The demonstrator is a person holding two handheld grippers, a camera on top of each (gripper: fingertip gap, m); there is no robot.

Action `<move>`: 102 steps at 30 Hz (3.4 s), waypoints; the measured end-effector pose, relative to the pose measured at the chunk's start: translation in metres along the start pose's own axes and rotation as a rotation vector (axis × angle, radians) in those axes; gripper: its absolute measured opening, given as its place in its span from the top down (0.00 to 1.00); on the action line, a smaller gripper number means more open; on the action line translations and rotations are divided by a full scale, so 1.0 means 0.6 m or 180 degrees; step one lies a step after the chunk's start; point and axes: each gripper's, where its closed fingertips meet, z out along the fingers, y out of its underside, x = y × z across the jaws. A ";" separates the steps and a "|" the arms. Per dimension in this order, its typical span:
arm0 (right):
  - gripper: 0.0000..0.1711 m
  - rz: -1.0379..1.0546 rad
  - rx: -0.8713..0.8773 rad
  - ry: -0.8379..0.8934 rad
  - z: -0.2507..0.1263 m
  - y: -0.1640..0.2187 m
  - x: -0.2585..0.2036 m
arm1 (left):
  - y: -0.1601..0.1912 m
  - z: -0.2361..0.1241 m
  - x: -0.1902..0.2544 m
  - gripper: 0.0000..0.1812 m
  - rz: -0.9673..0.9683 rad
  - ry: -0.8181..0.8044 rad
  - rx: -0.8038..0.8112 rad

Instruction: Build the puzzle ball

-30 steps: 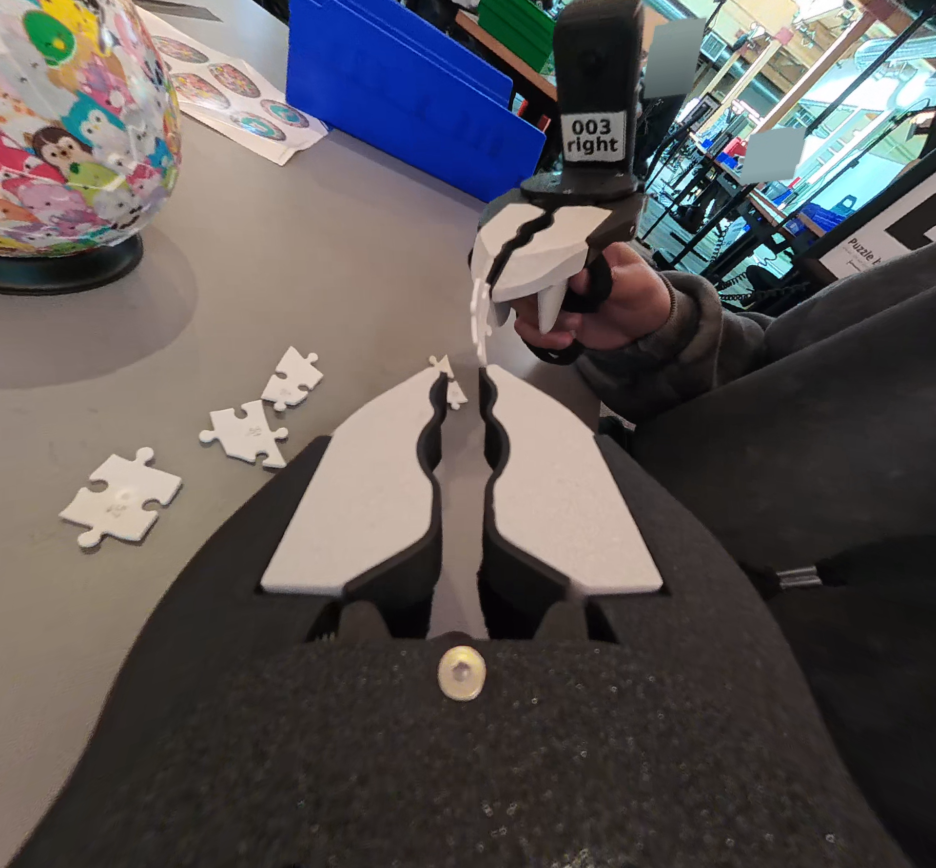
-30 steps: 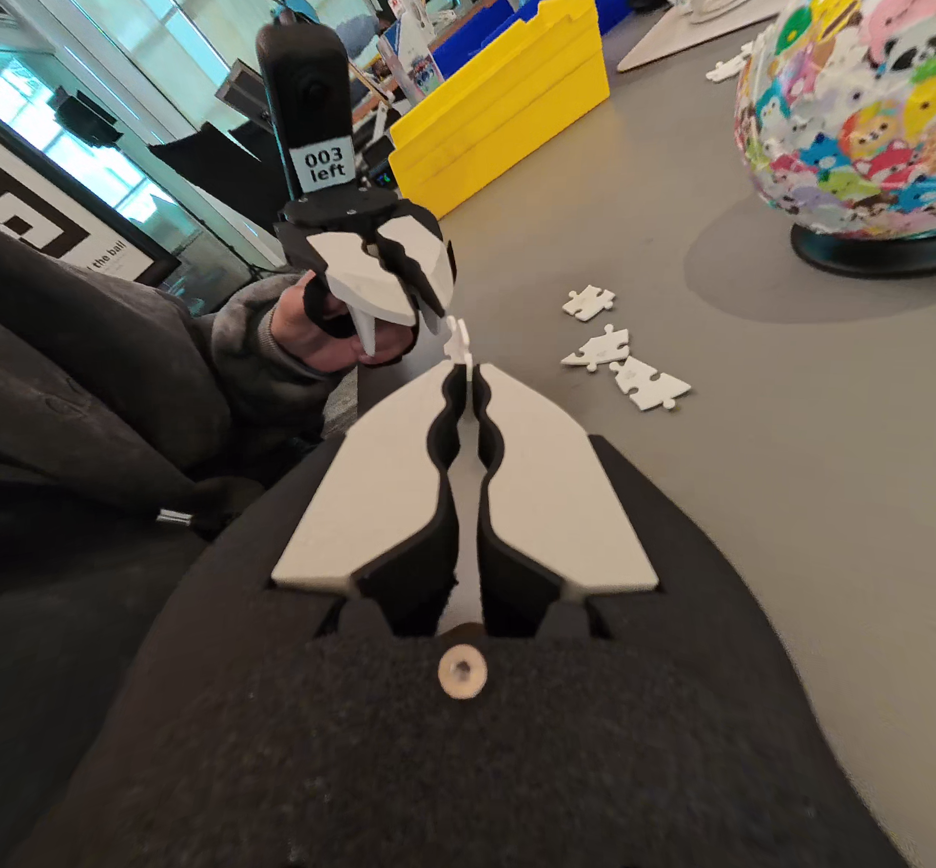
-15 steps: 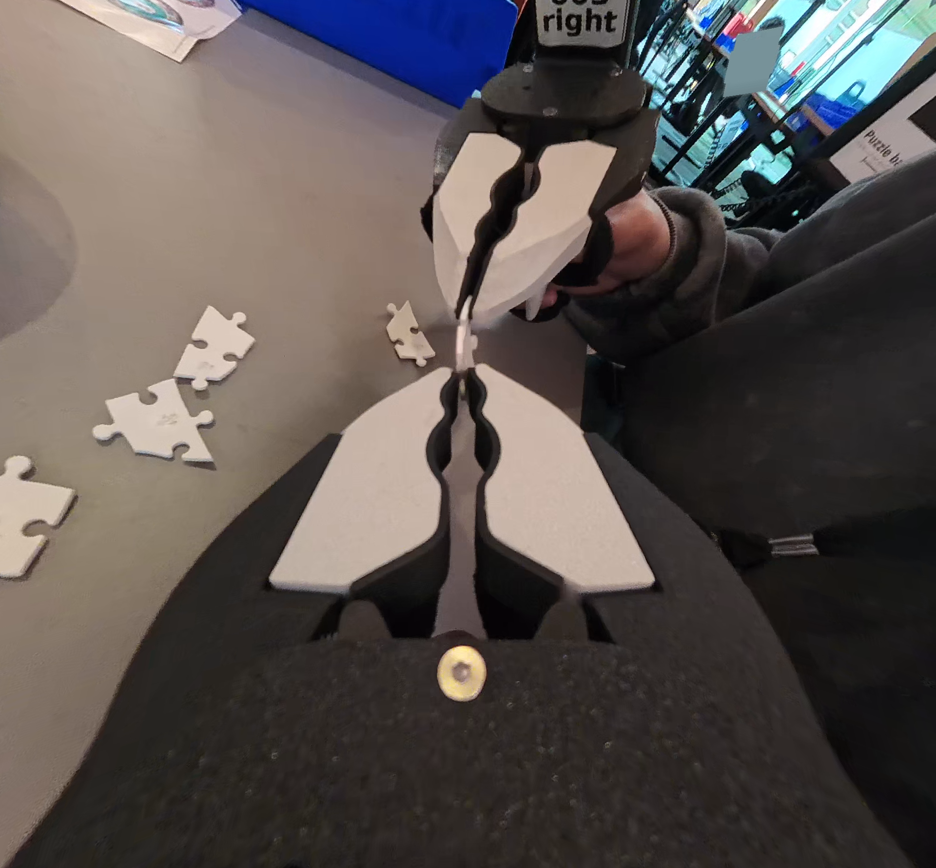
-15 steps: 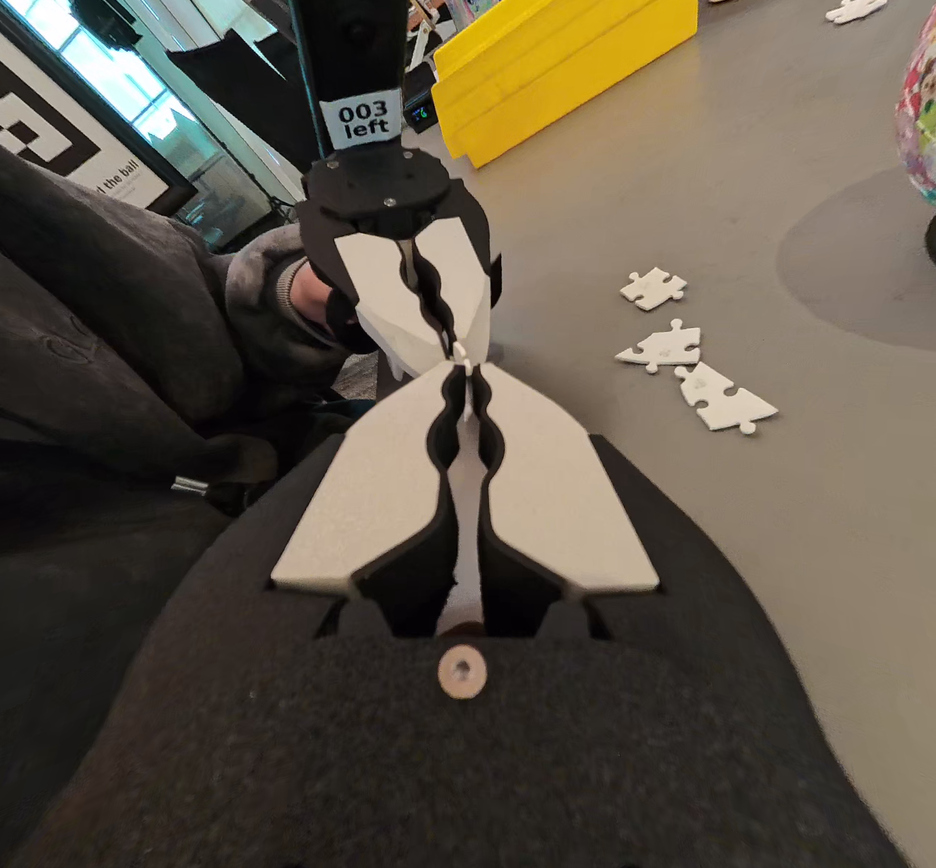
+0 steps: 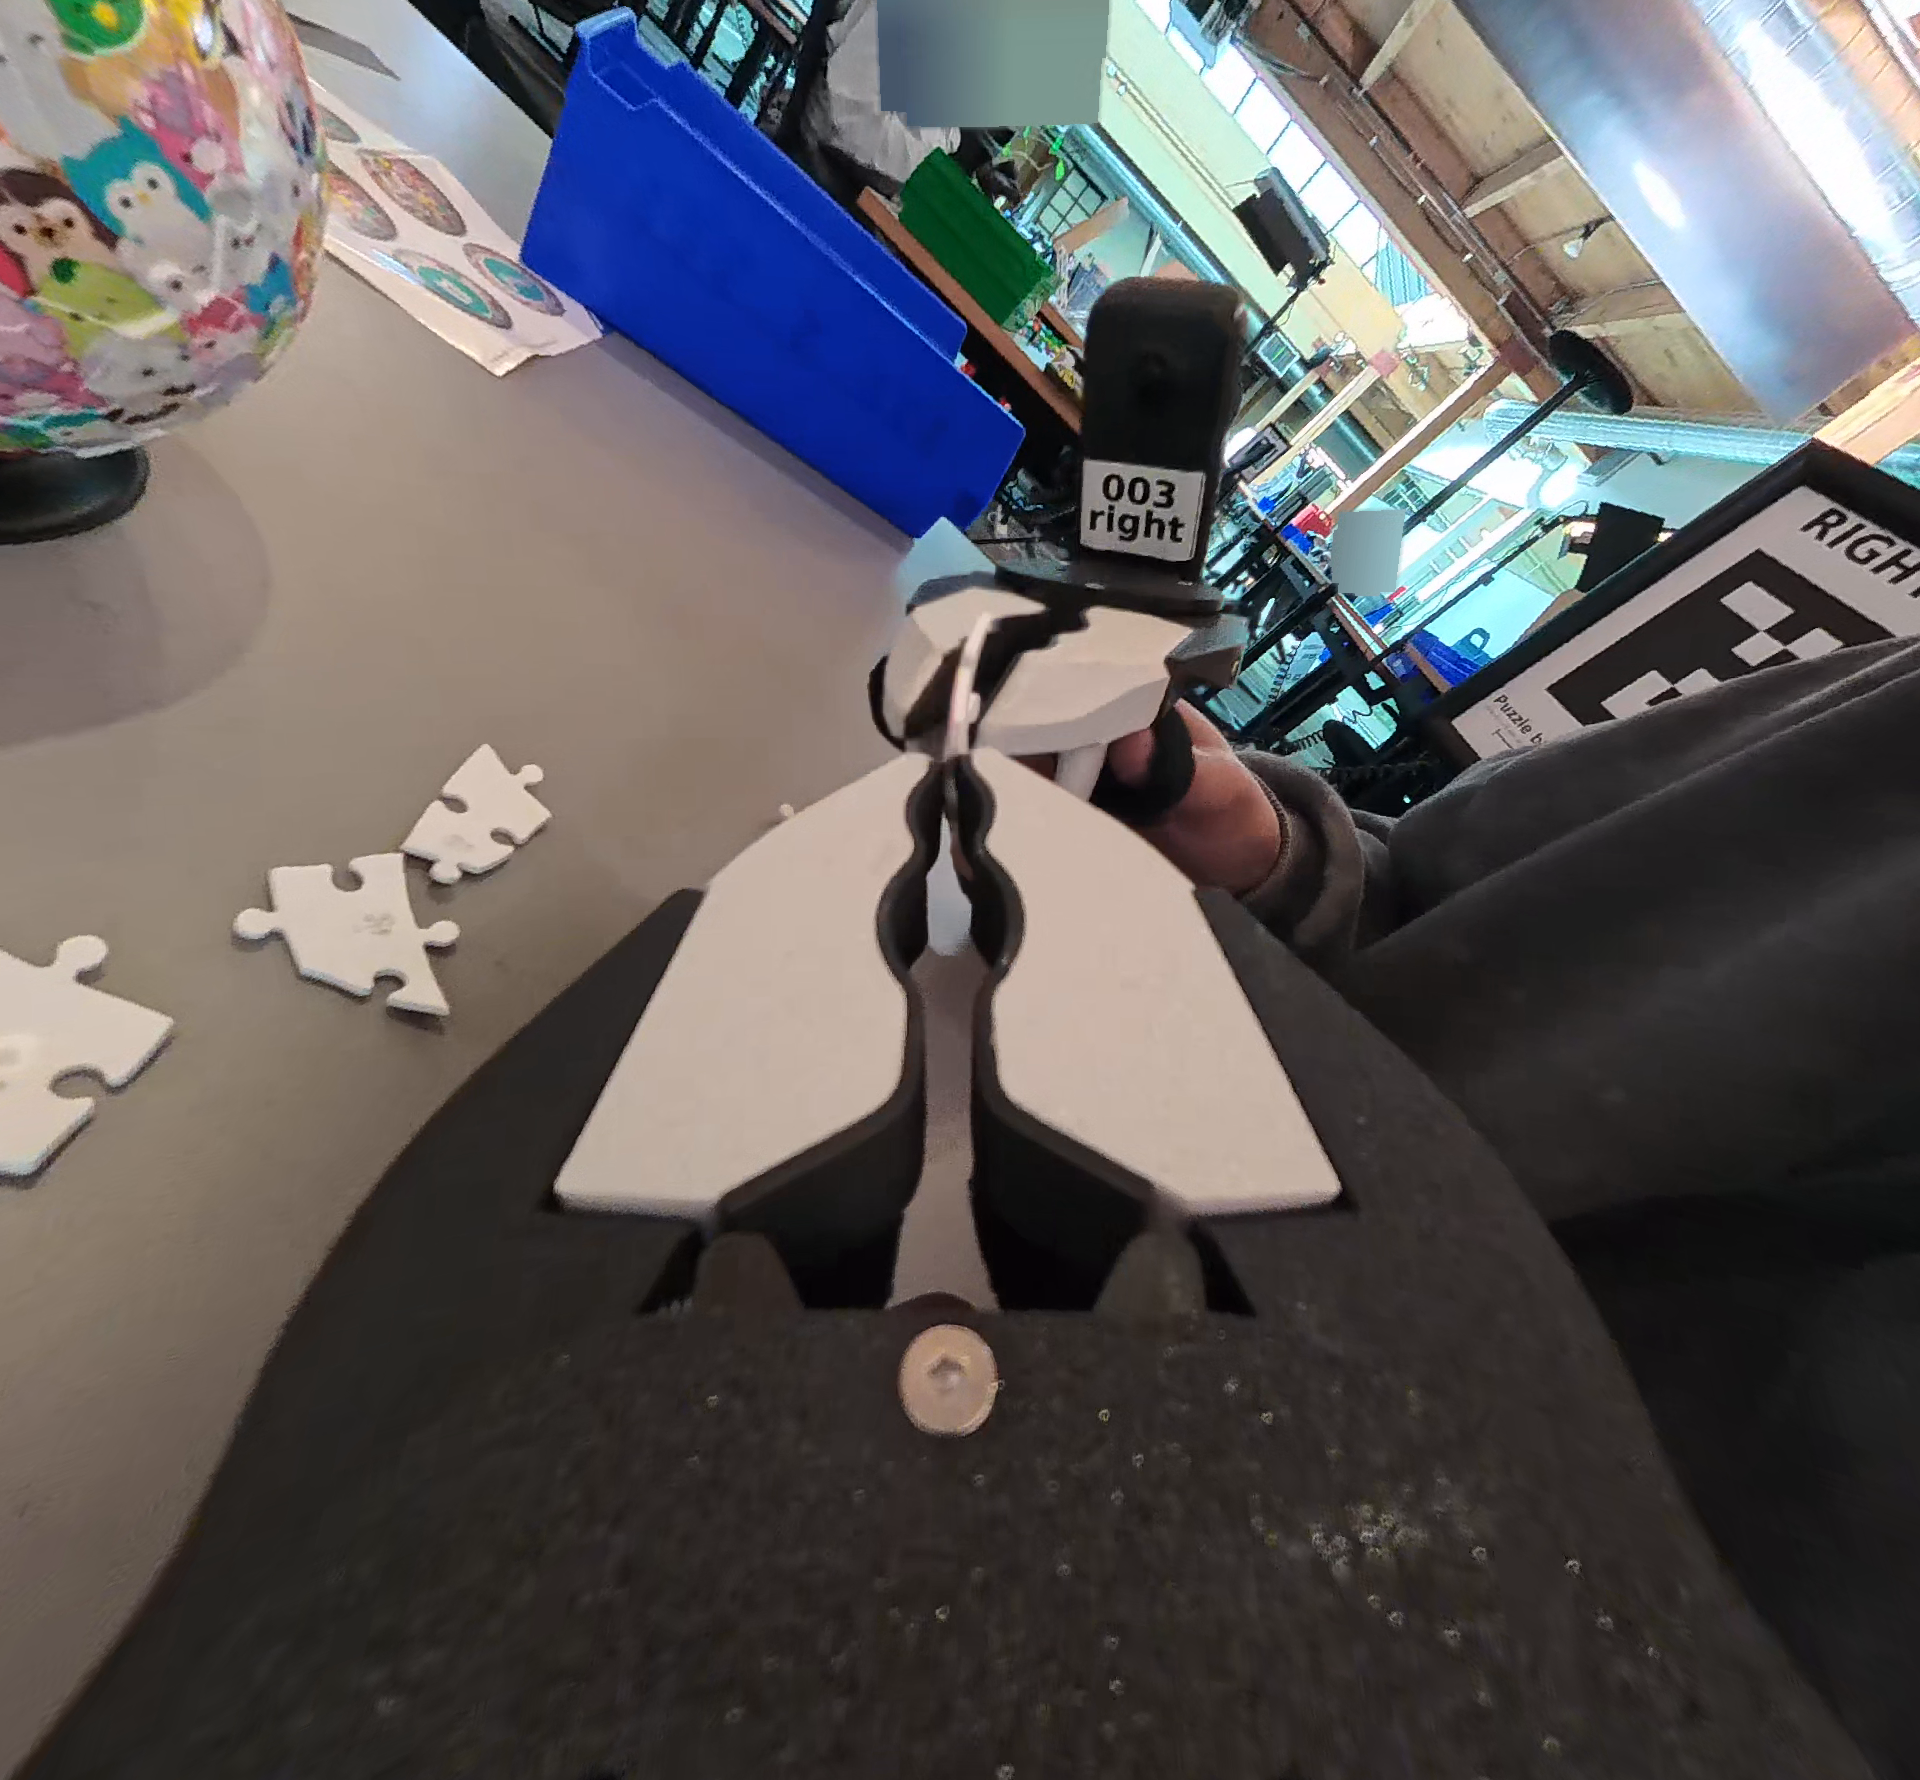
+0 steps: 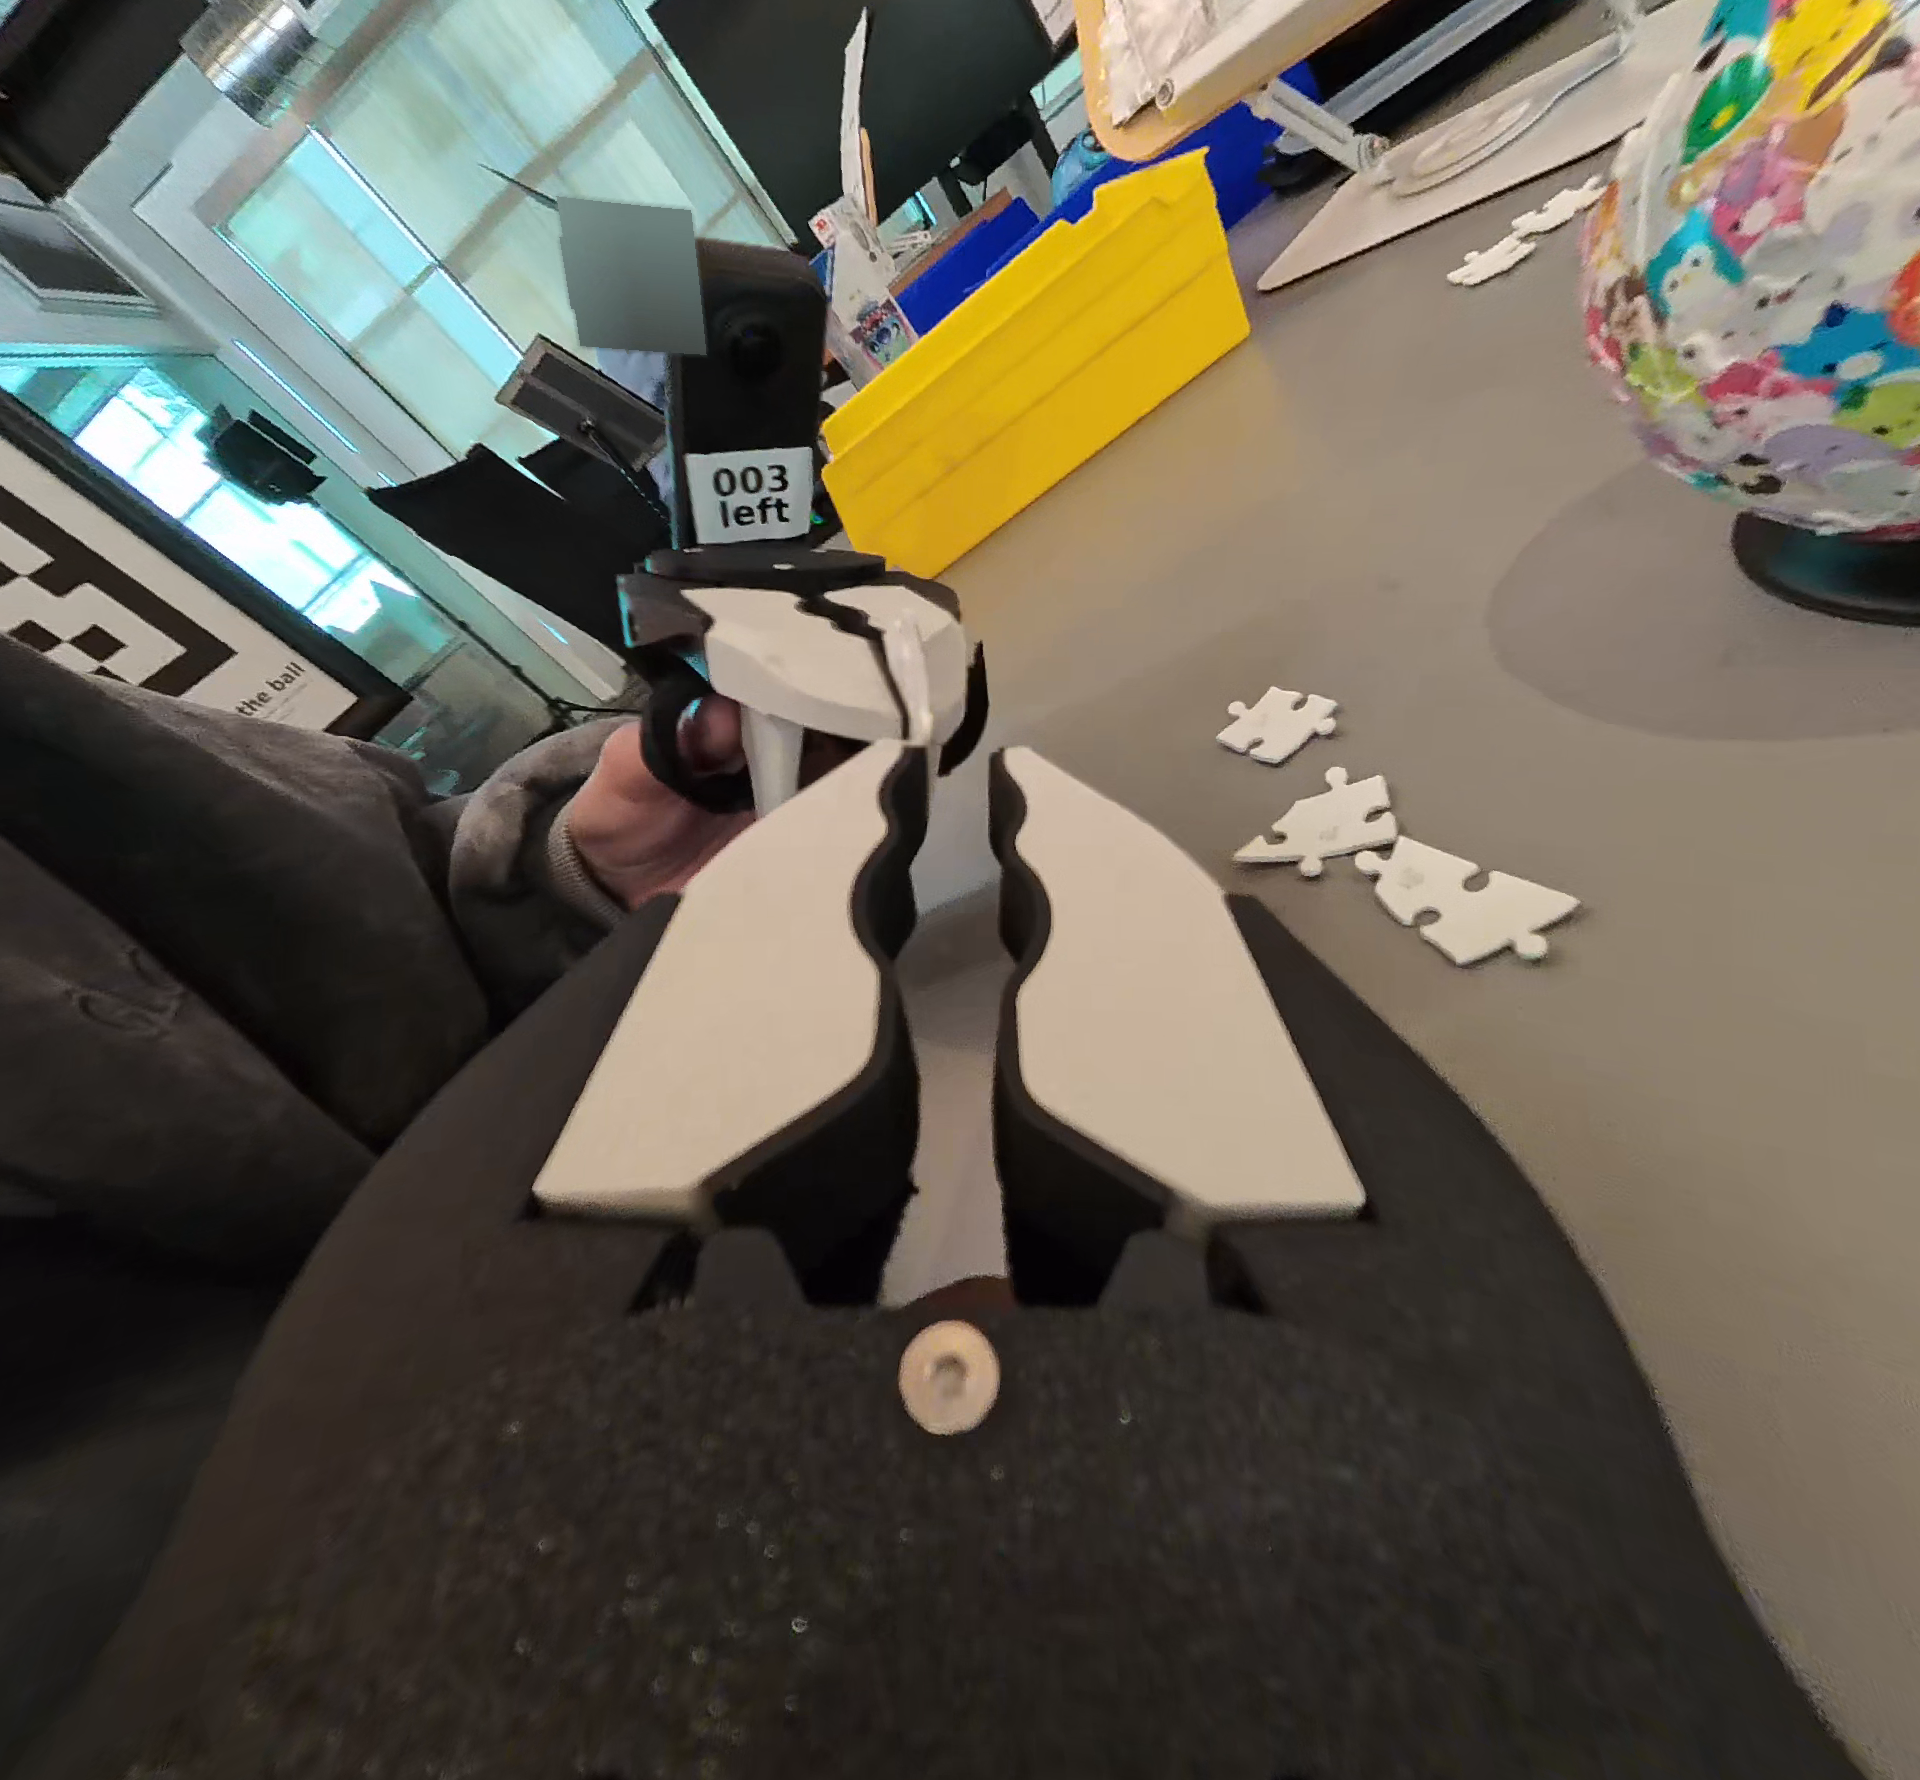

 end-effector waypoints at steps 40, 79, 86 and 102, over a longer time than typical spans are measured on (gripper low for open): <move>0.99 0.0004 -0.0108 -0.0002 0.005 -0.013 0.001 | 0.022 0.015 -0.003 0.98 -0.0471 0.0245 -0.0122; 0.99 -0.2902 -0.1125 -0.1289 0.105 -0.259 0.355 | -0.249 0.041 -0.358 0.87 0.1667 -0.1194 -0.2754; 0.99 -0.2827 -0.1116 -0.1327 0.114 -0.245 0.366 | -0.241 0.042 -0.371 0.88 0.1443 -0.0919 -0.2640; 0.99 -0.2766 -0.0933 -0.1288 0.098 -0.265 0.355 | -0.241 0.044 -0.370 0.95 0.2056 -0.1281 -0.2756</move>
